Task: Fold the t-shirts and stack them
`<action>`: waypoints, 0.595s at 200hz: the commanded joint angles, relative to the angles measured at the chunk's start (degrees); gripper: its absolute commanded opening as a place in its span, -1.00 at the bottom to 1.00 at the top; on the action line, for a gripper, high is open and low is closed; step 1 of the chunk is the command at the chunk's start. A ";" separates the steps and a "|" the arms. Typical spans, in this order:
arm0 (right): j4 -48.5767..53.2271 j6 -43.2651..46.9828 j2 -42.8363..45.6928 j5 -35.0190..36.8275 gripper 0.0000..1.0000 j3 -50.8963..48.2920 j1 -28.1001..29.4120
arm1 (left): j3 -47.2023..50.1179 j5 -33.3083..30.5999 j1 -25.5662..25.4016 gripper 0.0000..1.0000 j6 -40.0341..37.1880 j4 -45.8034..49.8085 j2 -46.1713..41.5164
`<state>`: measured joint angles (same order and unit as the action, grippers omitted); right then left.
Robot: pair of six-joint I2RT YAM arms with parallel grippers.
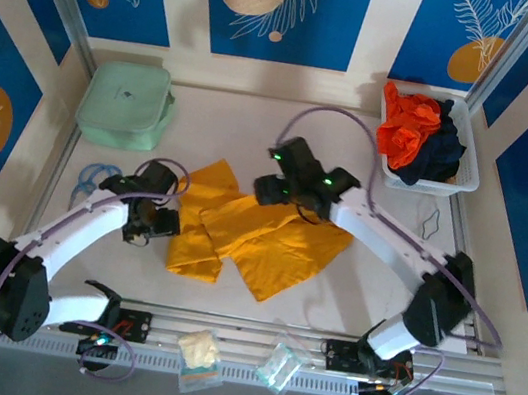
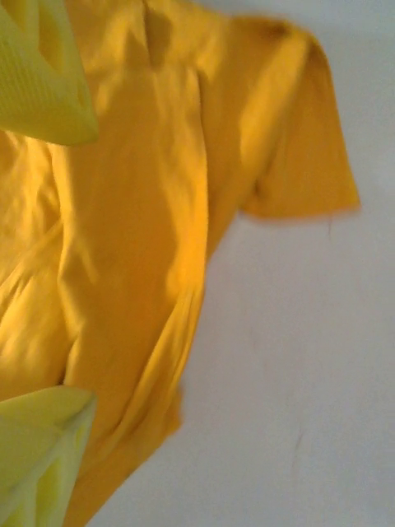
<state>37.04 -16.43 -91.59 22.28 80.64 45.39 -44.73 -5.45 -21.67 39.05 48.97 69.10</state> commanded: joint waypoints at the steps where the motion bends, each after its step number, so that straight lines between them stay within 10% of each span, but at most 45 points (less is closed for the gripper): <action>1: 0.93 6.67 -10.38 -8.48 0.42 7.86 3.84 | 4.43 4.63 -0.35 0.47 5.37 -8.35 0.16; 119: 11.71 5.18 -51.96 -19.39 0.19 54.29 9.65 | 24.83 12.23 -0.30 0.11 14.53 -29.45 -9.24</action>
<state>43.38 -8.88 -139.63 4.82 128.20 53.58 -24.01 -0.36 -21.52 50.87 28.21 60.25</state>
